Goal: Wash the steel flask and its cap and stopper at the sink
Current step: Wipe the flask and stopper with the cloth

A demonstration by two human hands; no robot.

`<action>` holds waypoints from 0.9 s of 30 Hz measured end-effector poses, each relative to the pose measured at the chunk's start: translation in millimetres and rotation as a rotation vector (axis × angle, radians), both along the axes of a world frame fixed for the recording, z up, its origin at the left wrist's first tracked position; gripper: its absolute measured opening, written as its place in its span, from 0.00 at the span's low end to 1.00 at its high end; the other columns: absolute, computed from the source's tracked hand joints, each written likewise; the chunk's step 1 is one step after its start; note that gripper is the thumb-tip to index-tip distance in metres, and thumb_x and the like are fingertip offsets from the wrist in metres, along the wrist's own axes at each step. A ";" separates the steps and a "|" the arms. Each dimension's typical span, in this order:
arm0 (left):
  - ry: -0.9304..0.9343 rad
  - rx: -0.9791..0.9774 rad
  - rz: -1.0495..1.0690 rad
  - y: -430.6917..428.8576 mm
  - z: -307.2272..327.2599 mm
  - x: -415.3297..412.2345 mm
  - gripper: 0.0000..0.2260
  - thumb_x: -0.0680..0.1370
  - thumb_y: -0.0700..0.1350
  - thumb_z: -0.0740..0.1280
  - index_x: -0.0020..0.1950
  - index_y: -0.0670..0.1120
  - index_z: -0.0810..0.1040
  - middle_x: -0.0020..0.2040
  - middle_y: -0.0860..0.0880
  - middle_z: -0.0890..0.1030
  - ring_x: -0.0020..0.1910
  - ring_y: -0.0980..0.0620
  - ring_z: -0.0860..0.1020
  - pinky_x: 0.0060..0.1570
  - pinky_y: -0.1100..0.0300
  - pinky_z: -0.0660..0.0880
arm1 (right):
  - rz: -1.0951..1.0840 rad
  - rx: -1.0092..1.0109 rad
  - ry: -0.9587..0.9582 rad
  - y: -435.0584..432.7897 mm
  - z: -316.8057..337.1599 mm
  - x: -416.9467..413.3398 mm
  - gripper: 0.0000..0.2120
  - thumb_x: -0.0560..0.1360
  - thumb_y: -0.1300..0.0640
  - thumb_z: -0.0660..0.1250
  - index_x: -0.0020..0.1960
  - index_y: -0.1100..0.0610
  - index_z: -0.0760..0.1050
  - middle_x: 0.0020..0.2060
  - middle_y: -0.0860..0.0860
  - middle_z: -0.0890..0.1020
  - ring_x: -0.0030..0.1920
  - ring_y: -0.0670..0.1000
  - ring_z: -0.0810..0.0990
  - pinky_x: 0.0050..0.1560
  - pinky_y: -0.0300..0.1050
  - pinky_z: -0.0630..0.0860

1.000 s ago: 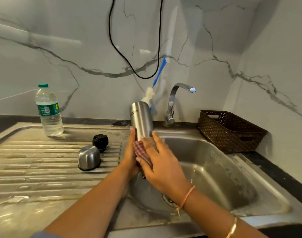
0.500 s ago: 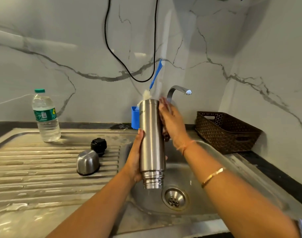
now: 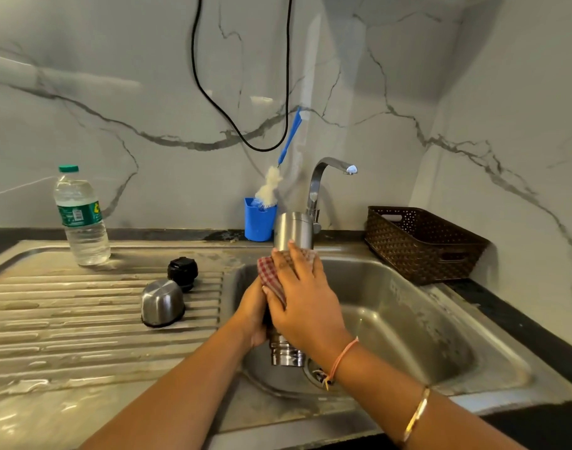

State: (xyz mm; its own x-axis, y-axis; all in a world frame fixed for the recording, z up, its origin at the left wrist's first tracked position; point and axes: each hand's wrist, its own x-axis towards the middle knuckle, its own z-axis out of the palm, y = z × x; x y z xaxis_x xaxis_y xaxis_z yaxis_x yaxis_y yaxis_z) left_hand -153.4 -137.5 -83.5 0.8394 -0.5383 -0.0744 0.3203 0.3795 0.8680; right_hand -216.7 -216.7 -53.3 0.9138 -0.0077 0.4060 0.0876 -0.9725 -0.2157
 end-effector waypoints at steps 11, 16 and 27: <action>-0.086 -0.036 -0.063 -2.9 8.2 -9.5 0.30 0.69 0.65 0.60 0.57 0.42 0.74 0.41 0.41 0.83 0.37 0.45 0.82 0.37 0.55 0.81 | 0.061 0.692 -0.190 -34.9 83.8 62.0 0.14 0.77 0.47 0.63 0.61 0.49 0.74 0.55 0.50 0.78 0.55 0.51 0.77 0.62 0.52 0.73; -0.065 -0.107 0.030 3.6 8.3 -2.4 0.28 0.70 0.64 0.63 0.60 0.45 0.76 0.47 0.41 0.83 0.43 0.45 0.82 0.45 0.52 0.79 | 0.240 1.280 0.055 -32.3 61.2 60.0 0.19 0.78 0.48 0.63 0.67 0.51 0.72 0.64 0.50 0.77 0.63 0.50 0.75 0.66 0.49 0.70; 0.101 -0.082 0.189 14.0 -3.9 16.4 0.28 0.78 0.64 0.56 0.61 0.42 0.75 0.43 0.40 0.84 0.40 0.45 0.83 0.39 0.55 0.77 | 0.070 0.132 0.123 6.8 -7.9 -1.0 0.29 0.79 0.42 0.54 0.77 0.48 0.50 0.76 0.53 0.55 0.72 0.57 0.63 0.70 0.54 0.65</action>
State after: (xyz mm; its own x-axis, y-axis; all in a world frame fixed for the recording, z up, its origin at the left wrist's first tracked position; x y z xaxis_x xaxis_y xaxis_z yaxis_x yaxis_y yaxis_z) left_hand -136.9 -123.5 -87.4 0.9164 -0.3799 -0.1261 0.3209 0.5087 0.7989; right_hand -217.7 -209.8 -61.2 0.9568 0.0115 0.2904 0.1188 -0.9274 -0.3546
